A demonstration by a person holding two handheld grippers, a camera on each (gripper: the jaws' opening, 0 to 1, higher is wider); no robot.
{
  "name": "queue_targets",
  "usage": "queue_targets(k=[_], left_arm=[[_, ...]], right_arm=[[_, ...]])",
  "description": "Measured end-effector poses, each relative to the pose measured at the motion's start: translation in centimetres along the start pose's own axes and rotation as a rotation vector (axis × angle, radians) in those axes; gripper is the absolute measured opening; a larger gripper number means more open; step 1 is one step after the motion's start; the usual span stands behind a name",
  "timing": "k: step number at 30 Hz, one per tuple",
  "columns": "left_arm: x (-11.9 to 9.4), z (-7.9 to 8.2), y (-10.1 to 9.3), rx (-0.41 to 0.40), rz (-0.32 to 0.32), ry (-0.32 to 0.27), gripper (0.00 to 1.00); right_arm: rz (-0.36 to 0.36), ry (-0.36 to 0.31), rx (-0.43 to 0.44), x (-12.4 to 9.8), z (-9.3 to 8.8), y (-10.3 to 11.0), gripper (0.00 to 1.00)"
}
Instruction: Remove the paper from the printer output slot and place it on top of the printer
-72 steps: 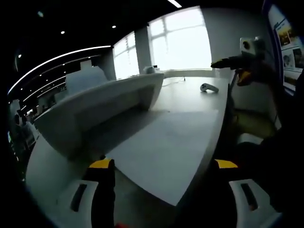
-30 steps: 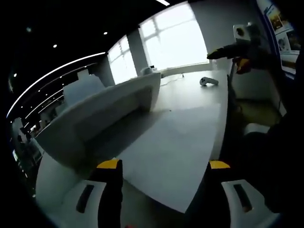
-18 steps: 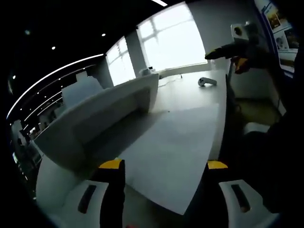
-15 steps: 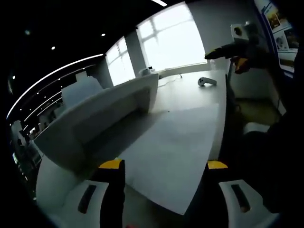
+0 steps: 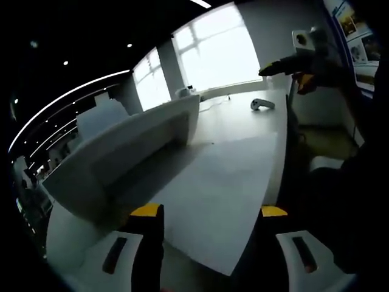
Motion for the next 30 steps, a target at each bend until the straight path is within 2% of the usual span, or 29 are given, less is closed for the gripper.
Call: queue_targets(k=[11,17,30], left_arm=[[-0.07,0.09,-0.24,0.001,-0.023,0.000,0.53],[-0.12,0.17,-0.39,-0.001,-0.041,-0.003,0.38],[-0.06,0.27,-0.66,0.017,-0.055,-0.016,0.33]], right_arm=[[0.001,0.001,-0.001,0.01,-0.03,0.00,0.82],[0.002,0.000,-0.003,0.03,0.04,0.00,0.82],[0.004,0.003,-0.004,0.08,0.04,-0.14,0.82]])
Point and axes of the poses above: the point that each gripper's makers call its tool centre point, and the gripper's own axes: x roughly forward along the fingers, y roughly to its left, z roughly out of its top, the point moved 9 cm from there along -x, roughly backward along the fingers, and after that the axes turned 7 degrees about z, right-handed, at the moved point
